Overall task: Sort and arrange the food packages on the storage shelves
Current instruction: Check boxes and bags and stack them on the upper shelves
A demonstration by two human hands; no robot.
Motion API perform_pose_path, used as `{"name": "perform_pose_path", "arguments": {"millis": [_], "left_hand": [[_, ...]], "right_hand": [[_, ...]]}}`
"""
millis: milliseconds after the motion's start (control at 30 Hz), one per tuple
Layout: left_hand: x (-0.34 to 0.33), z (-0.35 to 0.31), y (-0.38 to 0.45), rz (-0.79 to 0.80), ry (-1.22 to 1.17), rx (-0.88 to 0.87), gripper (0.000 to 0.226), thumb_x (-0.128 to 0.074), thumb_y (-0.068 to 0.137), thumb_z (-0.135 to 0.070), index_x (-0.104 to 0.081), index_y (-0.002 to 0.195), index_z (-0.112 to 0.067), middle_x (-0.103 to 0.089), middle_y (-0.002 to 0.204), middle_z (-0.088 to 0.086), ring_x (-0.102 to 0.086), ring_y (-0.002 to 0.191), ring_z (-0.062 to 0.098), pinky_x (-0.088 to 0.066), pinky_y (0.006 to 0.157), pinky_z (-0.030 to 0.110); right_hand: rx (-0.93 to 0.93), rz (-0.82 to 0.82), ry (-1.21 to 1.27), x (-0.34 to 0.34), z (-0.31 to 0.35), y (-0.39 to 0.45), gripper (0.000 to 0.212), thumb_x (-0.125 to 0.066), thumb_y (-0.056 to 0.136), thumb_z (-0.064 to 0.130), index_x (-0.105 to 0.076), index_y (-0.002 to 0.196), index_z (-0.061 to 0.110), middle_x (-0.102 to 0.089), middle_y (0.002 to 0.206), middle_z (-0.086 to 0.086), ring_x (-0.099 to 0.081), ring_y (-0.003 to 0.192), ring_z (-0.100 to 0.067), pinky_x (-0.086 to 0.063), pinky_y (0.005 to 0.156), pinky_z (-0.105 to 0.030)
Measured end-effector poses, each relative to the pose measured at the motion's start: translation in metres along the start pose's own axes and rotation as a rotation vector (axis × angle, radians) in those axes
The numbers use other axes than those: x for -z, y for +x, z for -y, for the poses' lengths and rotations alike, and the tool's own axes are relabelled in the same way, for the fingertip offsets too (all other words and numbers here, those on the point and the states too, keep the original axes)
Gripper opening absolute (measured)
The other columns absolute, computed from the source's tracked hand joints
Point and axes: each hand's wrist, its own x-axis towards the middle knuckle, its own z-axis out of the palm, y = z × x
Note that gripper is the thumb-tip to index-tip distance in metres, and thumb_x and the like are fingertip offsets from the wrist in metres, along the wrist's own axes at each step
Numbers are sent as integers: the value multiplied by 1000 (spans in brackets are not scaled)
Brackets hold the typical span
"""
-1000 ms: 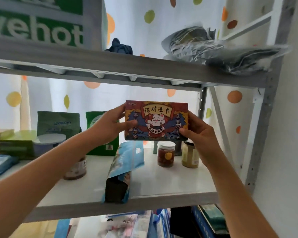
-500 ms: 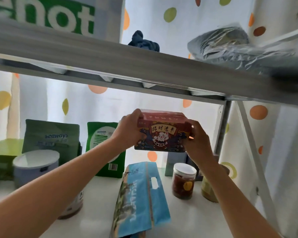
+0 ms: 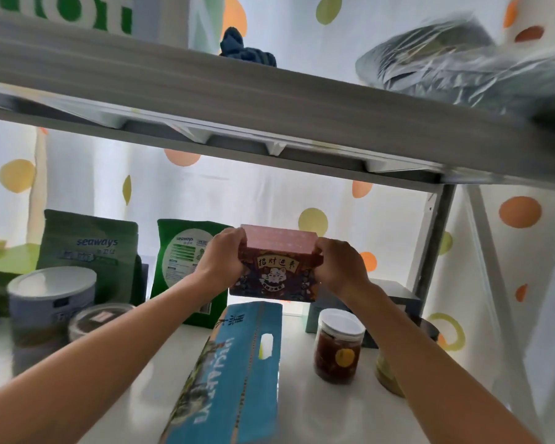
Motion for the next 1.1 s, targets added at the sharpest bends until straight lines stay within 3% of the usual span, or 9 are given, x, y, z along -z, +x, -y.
{"name": "perform_pose_path", "arguments": {"millis": [133, 333, 433, 567, 633, 767, 867, 967, 1100], "left_hand": [[-8, -1, -2, 91, 133, -9, 17, -74, 77, -6, -57, 80, -11, -64, 77, 0, -62, 68, 16, -53, 60, 27], [-27, 0, -5, 202, 298, -23, 19, -69, 83, -5, -52, 80, -14, -63, 79, -1, -59, 67, 13, -44, 57, 20], [-32, 1, -4, 268, 367, -17, 17, -69, 81, -5, -54, 83, -12, -65, 84, 2, -60, 72, 15, -47, 60, 24], [-43, -1, -5, 371, 502, 0, 6, -63, 88, -6, -60, 89, -11, -68, 96, 7, -63, 81, 20, -50, 69, 27], [-47, 0, -3, 412, 526, 20, 10, -60, 89, -3, -65, 95, -9, -68, 99, 8, -66, 87, 22, -54, 76, 29], [-46, -10, 6, 451, 586, 39, 19, -52, 91, 3, -64, 101, -7, -64, 101, 6, -65, 93, 23, -50, 73, 27], [-46, -31, 12, 443, 566, 14, 27, -48, 90, 6, -63, 109, -7, -63, 106, 8, -64, 97, 25, -53, 79, 30], [-55, -53, 19, 463, 480, -3, 26, -47, 89, 2, -66, 105, -7, -65, 100, 9, -64, 90, 24, -56, 81, 33], [-79, -79, 15, 441, 454, -22, 19, -45, 94, -12, -62, 103, -10, -62, 98, 8, -62, 91, 23, -48, 74, 31]], "right_hand": [[91, 71, -71, -14, -8, 1, 36, -69, 81, 24, -66, 117, 26, -73, 99, 0, -68, 92, -27, -53, 75, -32], [85, 240, -106, -30, -19, 7, 15, -64, 81, 14, -65, 95, 17, -71, 96, -5, -67, 91, -28, -50, 73, -31], [58, 335, -53, -40, -28, 11, 23, -64, 85, 7, -74, 104, 13, -74, 102, -7, -68, 93, -25, -56, 81, -33], [44, 394, 9, -52, -40, 13, 31, -61, 86, 0, -79, 105, 16, -75, 105, -3, -69, 93, -21, -56, 81, -30], [21, 428, 71, -53, -45, 18, 29, -64, 84, 0, -80, 102, 17, -76, 101, 0, -69, 91, -19, -58, 83, -32], [-9, 446, 155, -46, -59, 37, 26, -71, 77, -1, -81, 93, 18, -76, 99, -1, -69, 91, -16, -59, 87, -37], [-30, 416, 175, -37, -69, 50, 31, -68, 80, -5, -78, 102, 14, -74, 106, -4, -68, 98, -18, -58, 89, -34], [-44, 438, 192, -31, -79, 61, 43, -73, 79, -6, -71, 119, 10, -72, 111, -9, -67, 101, -22, -56, 91, -33], [-74, 578, 226, -31, -89, 70, 64, -82, 77, 10, -59, 137, 16, -57, 140, -10, -55, 125, -26, -48, 100, -34]]}}
